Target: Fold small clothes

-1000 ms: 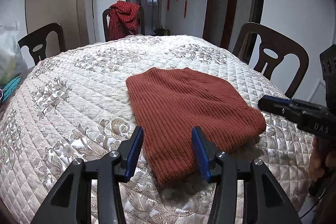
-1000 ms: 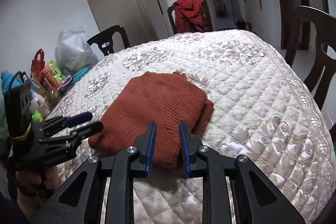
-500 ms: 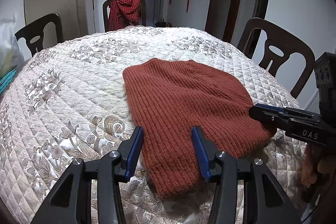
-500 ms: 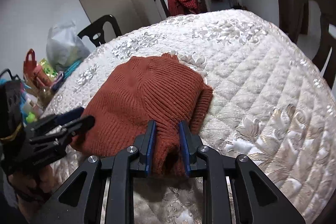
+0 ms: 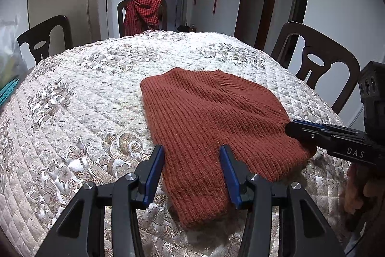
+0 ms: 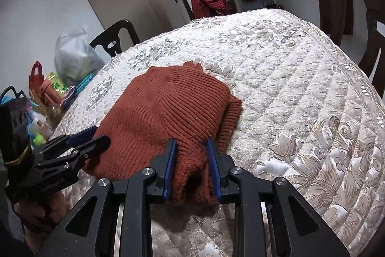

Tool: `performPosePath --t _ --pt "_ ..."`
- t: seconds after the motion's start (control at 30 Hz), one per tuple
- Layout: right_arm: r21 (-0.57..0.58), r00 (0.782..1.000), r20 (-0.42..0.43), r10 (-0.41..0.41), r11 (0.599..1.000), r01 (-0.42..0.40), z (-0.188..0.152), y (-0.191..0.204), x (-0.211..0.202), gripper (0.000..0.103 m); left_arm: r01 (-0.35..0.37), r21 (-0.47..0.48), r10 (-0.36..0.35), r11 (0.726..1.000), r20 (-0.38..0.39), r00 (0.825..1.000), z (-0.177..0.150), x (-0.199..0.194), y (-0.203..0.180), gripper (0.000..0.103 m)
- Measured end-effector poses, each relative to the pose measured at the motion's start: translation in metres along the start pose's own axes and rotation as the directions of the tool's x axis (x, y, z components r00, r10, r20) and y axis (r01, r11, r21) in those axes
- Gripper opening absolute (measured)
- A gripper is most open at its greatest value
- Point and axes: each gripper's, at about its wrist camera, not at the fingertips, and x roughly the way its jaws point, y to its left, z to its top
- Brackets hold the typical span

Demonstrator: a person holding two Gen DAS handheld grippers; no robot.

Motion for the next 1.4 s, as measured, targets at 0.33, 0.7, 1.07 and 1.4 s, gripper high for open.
performPosePath --t 0.33,0.7,1.07,1.4 --pt "0.021 0.999 0.037 -0.025 0.999 0.025 0.013 -0.005 -0.007 0.026 0.029 -0.092 -0.027 0.995 0.028 0.999 0.014 -0.006 0.022 0.051" --pt "0.062 0.999 -0.024 -0.046 0.997 0.048 0.028 -0.026 0.026 0.026 0.044 -0.120 -0.048 0.992 -0.030 0.998 0.024 0.023 0.029 0.052" --pt "0.052 0.999 0.025 -0.029 0.998 0.028 0.043 -0.020 0.015 0.026 0.005 -0.109 -0.006 0.994 -0.011 1.000 0.042 0.027 0.031 0.051" --pt "0.085 0.998 -0.036 -0.050 0.995 0.053 0.049 -0.038 0.035 0.026 0.034 -0.138 -0.041 0.990 -0.051 0.998 0.038 0.032 0.037 0.051"
